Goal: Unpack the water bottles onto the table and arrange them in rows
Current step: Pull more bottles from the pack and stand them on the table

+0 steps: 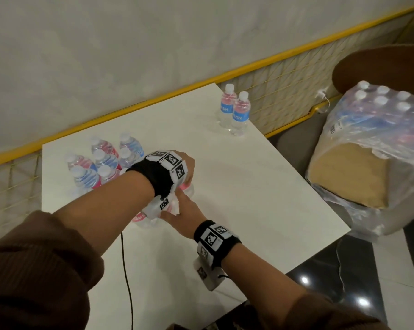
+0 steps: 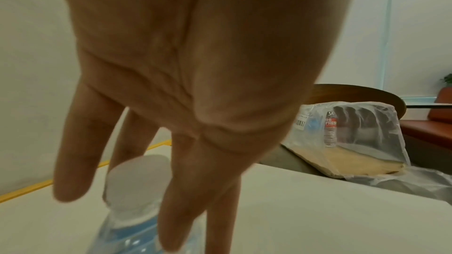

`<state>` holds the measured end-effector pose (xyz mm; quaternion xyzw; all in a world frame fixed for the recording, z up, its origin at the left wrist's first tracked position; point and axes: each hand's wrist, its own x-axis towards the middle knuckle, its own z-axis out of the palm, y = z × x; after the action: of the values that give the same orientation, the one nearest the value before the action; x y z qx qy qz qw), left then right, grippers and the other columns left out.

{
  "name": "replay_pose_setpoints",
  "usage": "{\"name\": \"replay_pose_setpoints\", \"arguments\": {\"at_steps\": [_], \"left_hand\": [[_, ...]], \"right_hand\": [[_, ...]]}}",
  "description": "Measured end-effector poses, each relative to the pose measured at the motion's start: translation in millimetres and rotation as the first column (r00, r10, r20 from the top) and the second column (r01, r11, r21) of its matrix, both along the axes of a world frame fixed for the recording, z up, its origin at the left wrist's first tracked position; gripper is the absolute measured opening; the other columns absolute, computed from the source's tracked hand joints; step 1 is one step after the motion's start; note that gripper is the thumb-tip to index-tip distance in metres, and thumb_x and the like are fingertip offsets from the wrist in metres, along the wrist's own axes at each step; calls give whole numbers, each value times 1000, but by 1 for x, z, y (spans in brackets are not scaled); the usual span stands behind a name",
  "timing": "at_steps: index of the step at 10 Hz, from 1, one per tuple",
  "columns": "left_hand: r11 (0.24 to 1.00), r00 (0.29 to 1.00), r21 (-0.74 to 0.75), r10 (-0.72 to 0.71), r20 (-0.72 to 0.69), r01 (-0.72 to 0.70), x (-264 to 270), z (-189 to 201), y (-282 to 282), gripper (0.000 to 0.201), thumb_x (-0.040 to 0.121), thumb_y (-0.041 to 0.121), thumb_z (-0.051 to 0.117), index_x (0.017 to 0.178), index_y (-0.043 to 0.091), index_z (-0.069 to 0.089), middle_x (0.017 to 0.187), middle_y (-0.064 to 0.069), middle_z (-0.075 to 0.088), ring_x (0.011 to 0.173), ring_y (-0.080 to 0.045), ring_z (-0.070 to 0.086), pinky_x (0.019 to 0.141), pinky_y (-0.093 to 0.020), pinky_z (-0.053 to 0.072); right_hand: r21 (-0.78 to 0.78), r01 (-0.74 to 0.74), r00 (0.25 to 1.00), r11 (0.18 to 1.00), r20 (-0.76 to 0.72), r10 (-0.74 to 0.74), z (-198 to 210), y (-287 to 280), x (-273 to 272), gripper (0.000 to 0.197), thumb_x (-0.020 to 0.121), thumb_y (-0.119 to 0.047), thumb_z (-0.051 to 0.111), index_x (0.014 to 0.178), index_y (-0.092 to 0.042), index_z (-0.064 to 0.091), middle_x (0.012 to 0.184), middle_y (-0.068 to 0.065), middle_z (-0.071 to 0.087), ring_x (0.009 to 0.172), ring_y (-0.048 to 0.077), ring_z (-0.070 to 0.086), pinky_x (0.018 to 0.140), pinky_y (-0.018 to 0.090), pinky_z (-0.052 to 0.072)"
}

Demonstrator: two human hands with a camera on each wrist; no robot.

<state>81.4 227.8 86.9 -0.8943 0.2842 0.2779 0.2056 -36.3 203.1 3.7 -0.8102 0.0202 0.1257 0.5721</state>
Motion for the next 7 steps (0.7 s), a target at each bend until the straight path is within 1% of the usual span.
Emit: {"name": "replay_pose_setpoints", "arguments": {"at_steps": [1,2,3,4,5,6,7], "left_hand": [[999,999,34,-35,19,34,-6,8,-18,31,88,24,59,118,15,63,114,-3,63,79,-15,57,86,-28,46],[991,993,-75,-105,45,108,-15,5,-64,35,89,19,52,124,21,59,130,-2,54,117,-24,52,92,-34,45],[940,981,-304,-182,-65,154,-30,-5,-132,37,92,25,52,129,27,54,145,-3,38,132,-25,39,105,-37,40],[876,964,-463,-223,-145,133,-51,-25,-208,36,91,27,55,127,31,57,158,-10,13,146,-26,12,115,-44,26],[816,950,-577,-207,-233,36,-72,-40,-271,40,91,27,58,130,31,55,160,-5,-9,148,-25,-6,118,-41,19],[773,957,-635,-194,-215,14,-76,-48,-311,46,90,24,56,135,30,50,158,0,-17,147,-30,4,115,-42,27],[666,976,-746,-150,-155,-16,-70,-50,-330,54,90,8,48,141,20,37,159,8,-4,117,-29,55,88,-39,50]], "right_hand": [[-102,6,994,995,-106,-17,-12,-48,-7,59,89,-36,61,141,-22,35,140,6,48,124,22,50,96,25,39],[-140,56,971,989,-224,-87,-22,-116,-16,41,89,-35,61,126,-22,53,123,3,61,106,16,58,80,18,43],[-168,169,943,971,-261,-209,-29,-190,-29,33,89,-33,61,119,-21,57,111,2,65,90,14,56,69,18,46],[-197,367,870,909,-274,-411,-33,-258,-42,24,87,-31,61,109,-22,59,102,6,65,91,23,61,82,37,52],[-210,493,798,844,-276,-535,-34,-321,-58,18,87,-28,61,102,-20,56,92,3,64,90,25,62,86,44,51],[-215,593,733,776,-254,-631,-32,-380,-65,29,78,-28,65,105,-18,61,96,4,66,90,25,63,86,42,51],[-312,620,700,720,-193,-687,-27,-430,-57,21,82,-29,62,103,-29,58,104,-2,62,103,22,60,91,39,49]]}}
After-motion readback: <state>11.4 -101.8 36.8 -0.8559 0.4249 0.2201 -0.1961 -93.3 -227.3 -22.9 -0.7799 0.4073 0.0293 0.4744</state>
